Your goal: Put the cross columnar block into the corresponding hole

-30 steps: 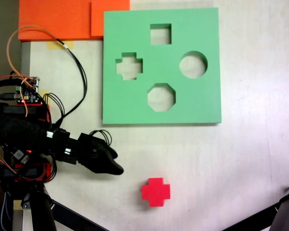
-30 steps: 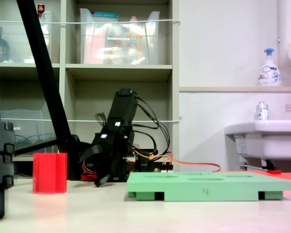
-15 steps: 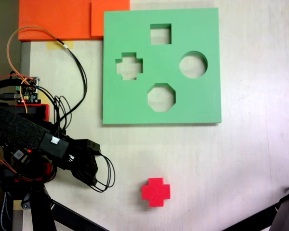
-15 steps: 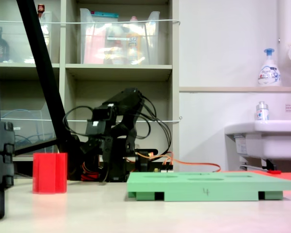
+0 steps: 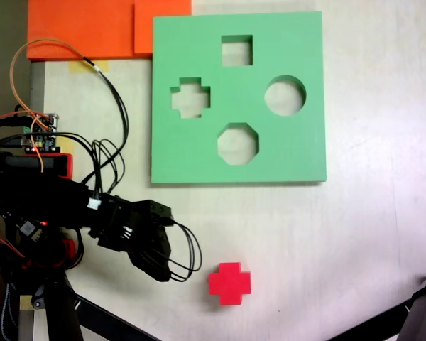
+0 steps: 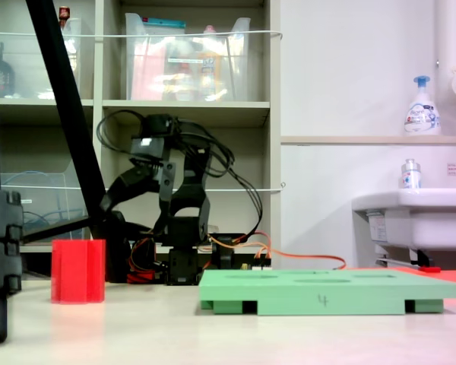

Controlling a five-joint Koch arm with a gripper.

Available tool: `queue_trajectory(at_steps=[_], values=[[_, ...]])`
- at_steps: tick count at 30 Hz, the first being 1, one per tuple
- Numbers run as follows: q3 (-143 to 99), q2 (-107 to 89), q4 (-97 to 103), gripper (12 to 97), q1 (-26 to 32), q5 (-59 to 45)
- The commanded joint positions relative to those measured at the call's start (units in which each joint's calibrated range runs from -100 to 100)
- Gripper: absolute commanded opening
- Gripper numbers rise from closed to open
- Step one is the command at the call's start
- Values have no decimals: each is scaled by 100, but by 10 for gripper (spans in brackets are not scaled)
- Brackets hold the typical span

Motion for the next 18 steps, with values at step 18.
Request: queue_trajectory(at_steps=[18], values=[[3513,4790,-783,824,-44,-15]])
